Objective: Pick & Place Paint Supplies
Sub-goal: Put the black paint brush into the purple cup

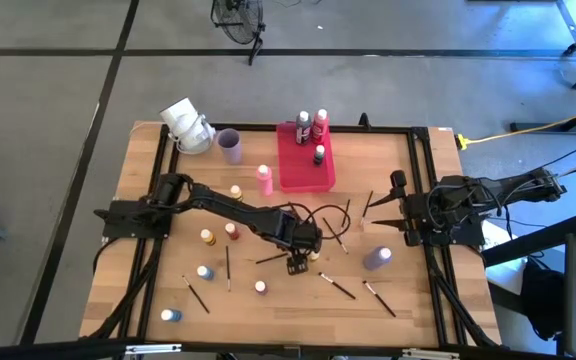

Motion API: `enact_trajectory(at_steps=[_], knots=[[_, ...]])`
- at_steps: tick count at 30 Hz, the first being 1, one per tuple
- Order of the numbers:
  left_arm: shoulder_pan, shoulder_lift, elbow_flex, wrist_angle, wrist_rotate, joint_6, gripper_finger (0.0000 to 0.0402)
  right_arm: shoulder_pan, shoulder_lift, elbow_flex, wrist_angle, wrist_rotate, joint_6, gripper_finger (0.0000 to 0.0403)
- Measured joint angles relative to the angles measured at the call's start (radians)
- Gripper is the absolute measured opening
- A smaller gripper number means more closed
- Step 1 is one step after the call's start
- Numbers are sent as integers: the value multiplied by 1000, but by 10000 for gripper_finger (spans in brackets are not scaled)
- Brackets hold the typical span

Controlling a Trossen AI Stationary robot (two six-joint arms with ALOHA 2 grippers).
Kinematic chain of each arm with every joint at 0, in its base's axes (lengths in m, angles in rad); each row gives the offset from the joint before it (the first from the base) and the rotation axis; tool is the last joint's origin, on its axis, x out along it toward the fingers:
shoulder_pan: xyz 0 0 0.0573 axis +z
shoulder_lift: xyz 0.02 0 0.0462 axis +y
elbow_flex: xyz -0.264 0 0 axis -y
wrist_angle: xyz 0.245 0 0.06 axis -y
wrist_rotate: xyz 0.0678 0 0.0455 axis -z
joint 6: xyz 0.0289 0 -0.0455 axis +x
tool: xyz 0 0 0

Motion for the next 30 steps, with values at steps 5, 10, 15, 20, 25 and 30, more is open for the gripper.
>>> enact_trajectory(at_steps=[5, 10, 15, 20, 25, 30], knots=[[10, 22, -2, -9, 12, 11, 297, 0, 0, 0, -15, -1, 4, 197], [13, 35, -2, 6, 10, 15, 297, 0, 0, 0, -15, -1, 8, 197], [14, 46, -2, 13, 9, 18, 297, 0, 0, 0, -15, -1, 11, 197], [14, 56, -2, 5, 10, 17, 297, 0, 0, 0, -16, -2, 11, 197], [17, 80, -2, 8, 16, 15, 297, 0, 1, 0, -19, -3, 11, 197], [24, 85, 0, 9, 22, 15, 297, 0, 1, 0, -19, -3, 11, 197]])
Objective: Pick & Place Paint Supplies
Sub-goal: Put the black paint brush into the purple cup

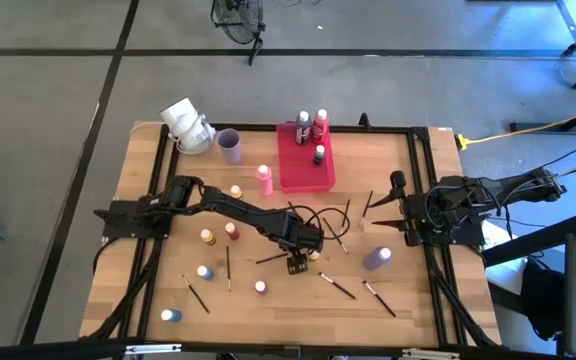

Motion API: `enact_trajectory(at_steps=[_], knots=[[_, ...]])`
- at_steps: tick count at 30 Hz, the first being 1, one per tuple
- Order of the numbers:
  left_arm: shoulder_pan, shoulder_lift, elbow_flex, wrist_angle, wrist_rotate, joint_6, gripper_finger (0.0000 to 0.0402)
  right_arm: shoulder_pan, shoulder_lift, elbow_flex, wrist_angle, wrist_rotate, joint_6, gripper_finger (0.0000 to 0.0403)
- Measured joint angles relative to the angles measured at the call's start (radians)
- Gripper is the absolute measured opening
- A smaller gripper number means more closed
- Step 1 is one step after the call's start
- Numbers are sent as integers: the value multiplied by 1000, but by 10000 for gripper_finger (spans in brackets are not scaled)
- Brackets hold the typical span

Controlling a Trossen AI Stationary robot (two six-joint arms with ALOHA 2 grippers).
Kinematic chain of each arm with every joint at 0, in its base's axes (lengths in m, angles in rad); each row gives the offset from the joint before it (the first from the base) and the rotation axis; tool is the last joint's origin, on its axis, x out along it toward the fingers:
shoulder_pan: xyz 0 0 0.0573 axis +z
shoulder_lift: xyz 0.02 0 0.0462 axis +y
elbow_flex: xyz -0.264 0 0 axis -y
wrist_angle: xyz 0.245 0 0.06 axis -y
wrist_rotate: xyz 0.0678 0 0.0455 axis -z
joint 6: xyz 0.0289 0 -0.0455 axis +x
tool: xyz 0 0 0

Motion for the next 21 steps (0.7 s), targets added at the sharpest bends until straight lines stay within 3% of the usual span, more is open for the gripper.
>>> enact_trajectory(at_steps=[21], knots=[[30, 0, 1, -41, 64, -71, 297, 0, 0, 0, -7, 0, 0, 197]])
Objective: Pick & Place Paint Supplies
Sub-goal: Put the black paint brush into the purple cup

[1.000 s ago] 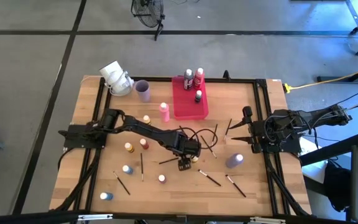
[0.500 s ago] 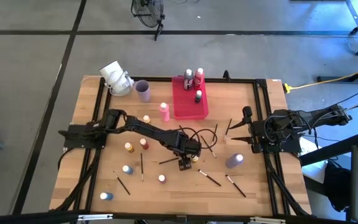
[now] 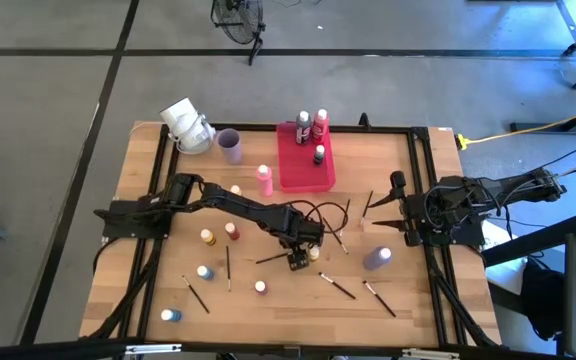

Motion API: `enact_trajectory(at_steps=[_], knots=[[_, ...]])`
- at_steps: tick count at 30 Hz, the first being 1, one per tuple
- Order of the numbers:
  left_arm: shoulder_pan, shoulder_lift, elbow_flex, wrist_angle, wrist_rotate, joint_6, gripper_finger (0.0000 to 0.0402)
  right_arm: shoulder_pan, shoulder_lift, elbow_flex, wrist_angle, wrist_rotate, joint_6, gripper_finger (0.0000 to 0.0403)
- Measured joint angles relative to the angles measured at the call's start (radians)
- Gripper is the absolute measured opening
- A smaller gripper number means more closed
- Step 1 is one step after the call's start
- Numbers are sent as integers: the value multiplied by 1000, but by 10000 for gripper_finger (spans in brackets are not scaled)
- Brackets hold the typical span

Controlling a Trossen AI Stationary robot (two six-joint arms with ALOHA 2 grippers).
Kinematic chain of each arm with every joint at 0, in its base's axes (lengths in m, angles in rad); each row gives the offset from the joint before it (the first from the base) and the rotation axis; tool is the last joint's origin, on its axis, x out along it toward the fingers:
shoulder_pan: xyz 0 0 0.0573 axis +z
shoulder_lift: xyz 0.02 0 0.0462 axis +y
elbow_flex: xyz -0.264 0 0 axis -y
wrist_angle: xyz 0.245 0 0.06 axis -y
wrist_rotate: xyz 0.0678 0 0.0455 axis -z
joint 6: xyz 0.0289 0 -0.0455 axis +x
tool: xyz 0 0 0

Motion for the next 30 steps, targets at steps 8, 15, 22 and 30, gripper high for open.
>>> enact_trajectory(at_steps=[8, 15, 22, 30], knots=[[-8, 1, -1, 2, -25, 14, 297, 0, 0, 0, 0, 0, 0, 197], [-10, 3, -2, 5, -32, 16, 296, 0, 0, 0, 0, 1, 0, 197], [-9, 29, -1, 5, -30, 16, 269, 0, 0, 0, 5, 0, 5, 197], [-8, 29, -2, 4, -33, 16, 226, 0, 0, 0, 8, 0, 7, 197]])
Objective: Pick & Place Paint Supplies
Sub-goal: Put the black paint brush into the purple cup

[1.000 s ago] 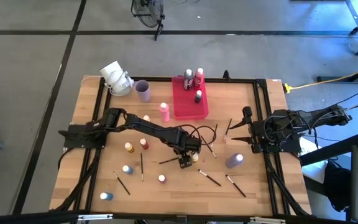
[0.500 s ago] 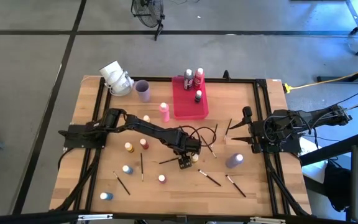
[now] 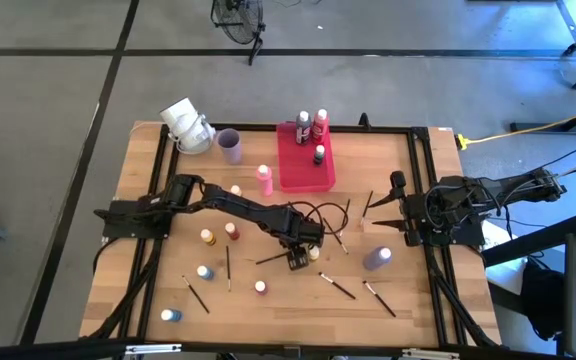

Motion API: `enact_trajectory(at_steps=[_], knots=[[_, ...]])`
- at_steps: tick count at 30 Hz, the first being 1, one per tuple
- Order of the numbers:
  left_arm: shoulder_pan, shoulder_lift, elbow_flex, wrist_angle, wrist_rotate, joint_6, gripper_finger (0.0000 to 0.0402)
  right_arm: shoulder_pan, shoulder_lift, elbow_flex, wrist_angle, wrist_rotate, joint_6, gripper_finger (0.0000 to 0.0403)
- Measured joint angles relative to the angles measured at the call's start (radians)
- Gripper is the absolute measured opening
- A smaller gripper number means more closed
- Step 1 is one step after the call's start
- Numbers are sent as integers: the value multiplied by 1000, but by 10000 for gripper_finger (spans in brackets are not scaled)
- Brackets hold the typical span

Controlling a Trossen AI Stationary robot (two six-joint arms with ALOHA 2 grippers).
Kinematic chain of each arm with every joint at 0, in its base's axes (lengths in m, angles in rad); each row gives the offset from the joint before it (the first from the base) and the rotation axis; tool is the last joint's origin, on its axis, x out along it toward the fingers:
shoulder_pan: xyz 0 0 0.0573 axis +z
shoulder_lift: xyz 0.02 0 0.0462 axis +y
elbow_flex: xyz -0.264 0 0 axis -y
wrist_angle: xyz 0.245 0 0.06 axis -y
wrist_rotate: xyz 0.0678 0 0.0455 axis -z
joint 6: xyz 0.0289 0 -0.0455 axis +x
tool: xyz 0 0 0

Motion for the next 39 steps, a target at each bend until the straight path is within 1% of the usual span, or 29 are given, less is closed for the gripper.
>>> enact_trajectory(at_steps=[31, 39], knots=[[1, 0, -1, -8, 3, -10, 101, 0, 0, 0, 0, -4, 0, 197], [1, 0, -1, -6, 9, -10, 61, 0, 0, 0, -5, -4, 0, 197]])
